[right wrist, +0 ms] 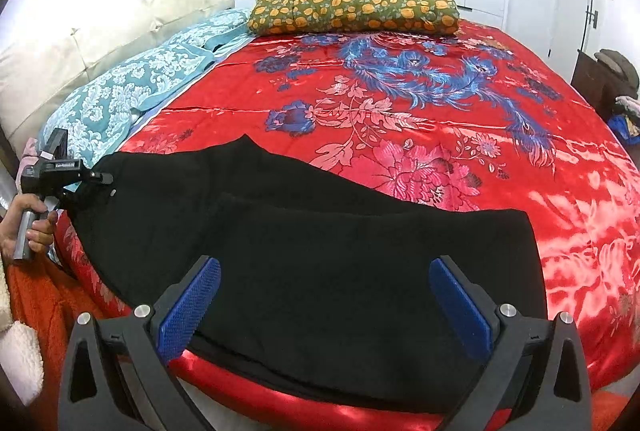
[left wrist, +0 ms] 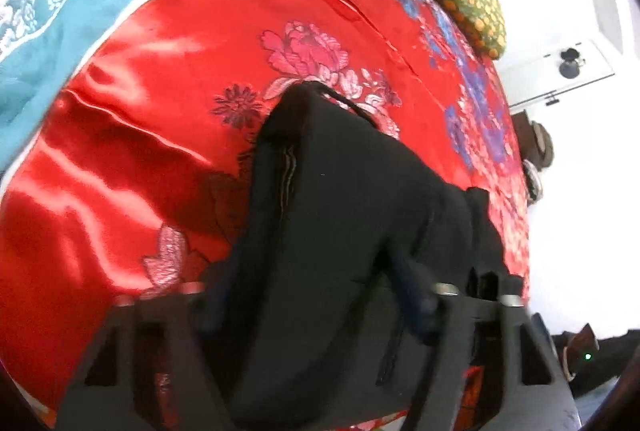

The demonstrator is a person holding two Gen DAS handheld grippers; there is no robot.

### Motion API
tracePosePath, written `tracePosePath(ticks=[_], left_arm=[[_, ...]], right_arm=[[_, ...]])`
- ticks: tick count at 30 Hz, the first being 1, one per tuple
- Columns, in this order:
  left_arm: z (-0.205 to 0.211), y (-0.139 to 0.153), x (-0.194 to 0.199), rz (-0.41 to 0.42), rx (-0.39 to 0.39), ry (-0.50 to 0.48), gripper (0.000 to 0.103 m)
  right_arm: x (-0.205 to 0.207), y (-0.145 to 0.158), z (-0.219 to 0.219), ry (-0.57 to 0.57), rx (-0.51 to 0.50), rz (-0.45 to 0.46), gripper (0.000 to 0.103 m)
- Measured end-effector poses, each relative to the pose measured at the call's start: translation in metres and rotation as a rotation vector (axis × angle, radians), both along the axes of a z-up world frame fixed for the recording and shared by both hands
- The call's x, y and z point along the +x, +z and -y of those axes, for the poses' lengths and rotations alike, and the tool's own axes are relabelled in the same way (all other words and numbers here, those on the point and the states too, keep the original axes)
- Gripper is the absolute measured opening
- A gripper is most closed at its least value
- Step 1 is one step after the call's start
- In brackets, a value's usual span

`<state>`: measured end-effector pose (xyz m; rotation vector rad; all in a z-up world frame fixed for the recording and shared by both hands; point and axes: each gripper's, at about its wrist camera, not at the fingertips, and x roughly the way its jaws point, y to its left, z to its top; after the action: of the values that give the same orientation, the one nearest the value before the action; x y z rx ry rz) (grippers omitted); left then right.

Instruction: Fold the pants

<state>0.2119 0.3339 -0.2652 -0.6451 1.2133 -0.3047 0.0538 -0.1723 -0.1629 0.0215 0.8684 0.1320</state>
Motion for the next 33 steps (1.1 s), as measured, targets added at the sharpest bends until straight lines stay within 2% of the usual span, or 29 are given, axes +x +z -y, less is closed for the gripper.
tracePosePath(ticks=[2, 5, 9, 12, 14, 18, 24, 27, 30, 33], left_arm=[[0.005, 0.002, -0.001, 0.01, 0.021, -0.009, 0.039], [0.009, 0.011, -0.004, 0.018, 0.052, -0.006, 0.028], [0.01, 0.026, -0.012, 0.006, 0.042, 0.044, 0.023], [0.01, 0.039, -0.019, -0.006, -0.013, 0.094, 0.021], [0.012, 0.053, -0.025, -0.002, -0.09, 0.118, 0.02], [0.036, 0.089, -0.034, 0.028, -0.195, 0.083, 0.019], [0.127, 0.148, -0.047, 0.079, -0.287, -0.046, 0.019], [0.182, 0.165, -0.048, 0.084, -0.325, -0.113, 0.019], [0.249, 0.17, -0.047, 0.073, -0.345, -0.202, 0.019], [0.321, 0.155, -0.047, 0.04, -0.319, -0.272, 0.019]], right_arm=[[0.0, -0.001, 0.002, -0.004, 0.005, -0.003, 0.103], [-0.001, -0.002, 0.005, -0.009, 0.009, -0.006, 0.103], [-0.004, -0.001, 0.01, -0.017, 0.016, 0.001, 0.103], [-0.004, 0.002, 0.017, -0.035, 0.035, 0.014, 0.103], [-0.005, 0.005, 0.023, -0.045, 0.049, 0.03, 0.103], [-0.012, 0.014, 0.039, -0.074, 0.09, 0.077, 0.103], [-0.025, 0.028, 0.089, -0.174, 0.19, 0.15, 0.103], [-0.034, 0.035, 0.12, -0.235, 0.23, 0.191, 0.103], [-0.048, 0.043, 0.156, -0.308, 0.27, 0.238, 0.103], [-0.064, 0.05, 0.19, -0.376, 0.312, 0.285, 0.103]])
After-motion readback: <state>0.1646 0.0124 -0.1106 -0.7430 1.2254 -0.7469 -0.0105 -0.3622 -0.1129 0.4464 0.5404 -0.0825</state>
